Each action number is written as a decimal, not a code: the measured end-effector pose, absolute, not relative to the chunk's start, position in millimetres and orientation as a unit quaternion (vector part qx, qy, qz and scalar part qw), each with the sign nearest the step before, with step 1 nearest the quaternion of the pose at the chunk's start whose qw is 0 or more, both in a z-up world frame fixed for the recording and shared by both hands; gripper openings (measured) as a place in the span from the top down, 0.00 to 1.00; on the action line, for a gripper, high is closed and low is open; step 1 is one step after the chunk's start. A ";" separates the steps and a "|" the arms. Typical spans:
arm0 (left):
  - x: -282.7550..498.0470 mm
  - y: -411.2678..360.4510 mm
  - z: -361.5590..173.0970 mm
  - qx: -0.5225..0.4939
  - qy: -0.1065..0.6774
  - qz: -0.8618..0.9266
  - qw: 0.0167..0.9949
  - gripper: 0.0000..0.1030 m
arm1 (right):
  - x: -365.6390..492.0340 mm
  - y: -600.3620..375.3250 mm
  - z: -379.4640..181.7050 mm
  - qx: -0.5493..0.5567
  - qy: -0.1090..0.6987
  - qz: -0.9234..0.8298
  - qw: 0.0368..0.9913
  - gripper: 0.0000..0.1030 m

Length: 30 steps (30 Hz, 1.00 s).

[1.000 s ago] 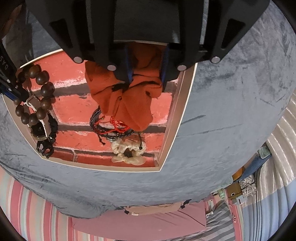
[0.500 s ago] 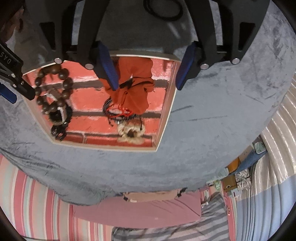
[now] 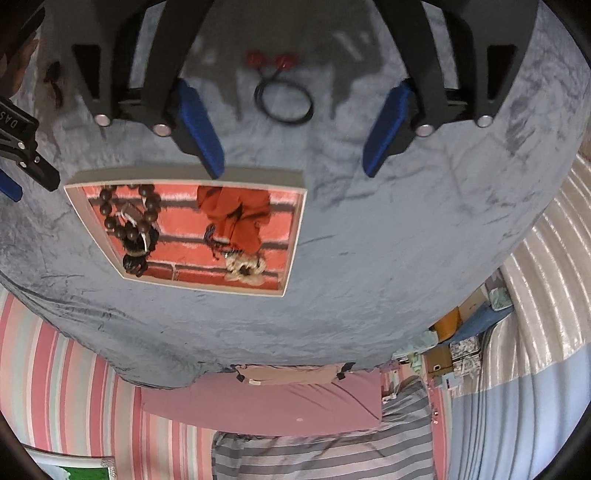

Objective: Organize jewelry
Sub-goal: 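Move the left tool to the black hair tie while the right tool approaches the teardrop pendant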

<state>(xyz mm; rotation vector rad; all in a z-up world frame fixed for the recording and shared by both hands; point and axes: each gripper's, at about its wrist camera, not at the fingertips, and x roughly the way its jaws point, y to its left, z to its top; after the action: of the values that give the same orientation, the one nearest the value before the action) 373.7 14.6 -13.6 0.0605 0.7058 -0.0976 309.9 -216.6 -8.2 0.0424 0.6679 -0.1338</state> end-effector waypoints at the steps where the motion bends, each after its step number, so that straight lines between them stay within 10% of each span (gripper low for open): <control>1: 368.1 17.6 -14.6 0.028 0.344 -0.046 0.937 0.23 | 303.2 -214.8 -9.0 0.016 0.327 -0.065 0.943 0.04; 30: 318.8 57.1 -74.6 0.008 0.389 -0.037 0.920 0.16 | 207.9 -252.7 -64.4 0.024 0.363 -0.068 0.929 0.04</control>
<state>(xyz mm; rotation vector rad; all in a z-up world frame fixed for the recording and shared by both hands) 318.8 57.1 -74.6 0.0173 0.7998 -0.0756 207.9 -252.7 -64.4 0.0497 0.7436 -0.1392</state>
